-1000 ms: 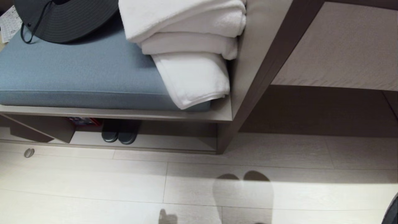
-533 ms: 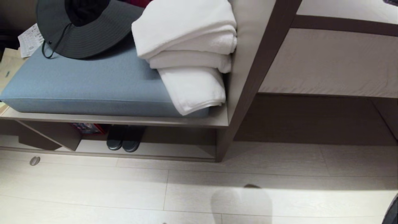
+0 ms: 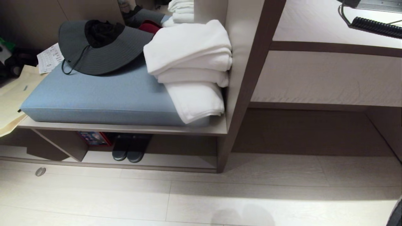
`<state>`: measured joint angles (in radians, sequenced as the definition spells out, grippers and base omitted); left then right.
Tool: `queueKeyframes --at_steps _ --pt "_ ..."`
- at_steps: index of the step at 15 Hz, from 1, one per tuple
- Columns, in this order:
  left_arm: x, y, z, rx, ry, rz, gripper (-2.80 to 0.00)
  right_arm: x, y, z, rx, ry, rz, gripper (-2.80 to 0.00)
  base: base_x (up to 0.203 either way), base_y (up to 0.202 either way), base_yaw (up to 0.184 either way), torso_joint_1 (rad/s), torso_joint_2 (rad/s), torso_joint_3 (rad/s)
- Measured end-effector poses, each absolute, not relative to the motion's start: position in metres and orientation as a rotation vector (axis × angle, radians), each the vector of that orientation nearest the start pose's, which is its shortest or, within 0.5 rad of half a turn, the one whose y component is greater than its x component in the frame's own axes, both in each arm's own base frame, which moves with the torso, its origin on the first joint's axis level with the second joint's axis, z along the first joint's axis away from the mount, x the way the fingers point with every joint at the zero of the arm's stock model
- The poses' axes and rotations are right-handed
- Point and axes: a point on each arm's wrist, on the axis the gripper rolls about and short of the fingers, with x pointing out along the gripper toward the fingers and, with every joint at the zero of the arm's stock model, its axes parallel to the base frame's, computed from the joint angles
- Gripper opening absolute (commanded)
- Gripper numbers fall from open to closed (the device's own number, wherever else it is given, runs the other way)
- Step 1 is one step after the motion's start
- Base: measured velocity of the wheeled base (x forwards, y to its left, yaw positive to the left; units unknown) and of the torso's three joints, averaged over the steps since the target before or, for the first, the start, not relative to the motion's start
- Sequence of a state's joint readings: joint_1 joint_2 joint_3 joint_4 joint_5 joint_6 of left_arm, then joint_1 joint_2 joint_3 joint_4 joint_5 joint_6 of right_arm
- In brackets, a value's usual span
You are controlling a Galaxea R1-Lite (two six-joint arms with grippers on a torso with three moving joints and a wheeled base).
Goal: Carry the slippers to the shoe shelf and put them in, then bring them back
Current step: Place the slippers into the shoe cabinet
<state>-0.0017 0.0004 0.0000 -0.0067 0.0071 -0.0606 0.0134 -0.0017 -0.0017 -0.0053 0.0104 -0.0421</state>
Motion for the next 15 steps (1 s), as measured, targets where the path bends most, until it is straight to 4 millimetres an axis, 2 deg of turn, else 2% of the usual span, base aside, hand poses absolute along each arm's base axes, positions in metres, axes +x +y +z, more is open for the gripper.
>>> queueKeyframes --at_steps 15 --pt "-0.0228 0.0002 0.0761 -0.062 -0.006 0.006 -2.8 -0.023 -0.0001 0.0765 -0.042 -0.009 0.024 -2.8 0.0 0.0 0.0 0.003 0.0 0.201"
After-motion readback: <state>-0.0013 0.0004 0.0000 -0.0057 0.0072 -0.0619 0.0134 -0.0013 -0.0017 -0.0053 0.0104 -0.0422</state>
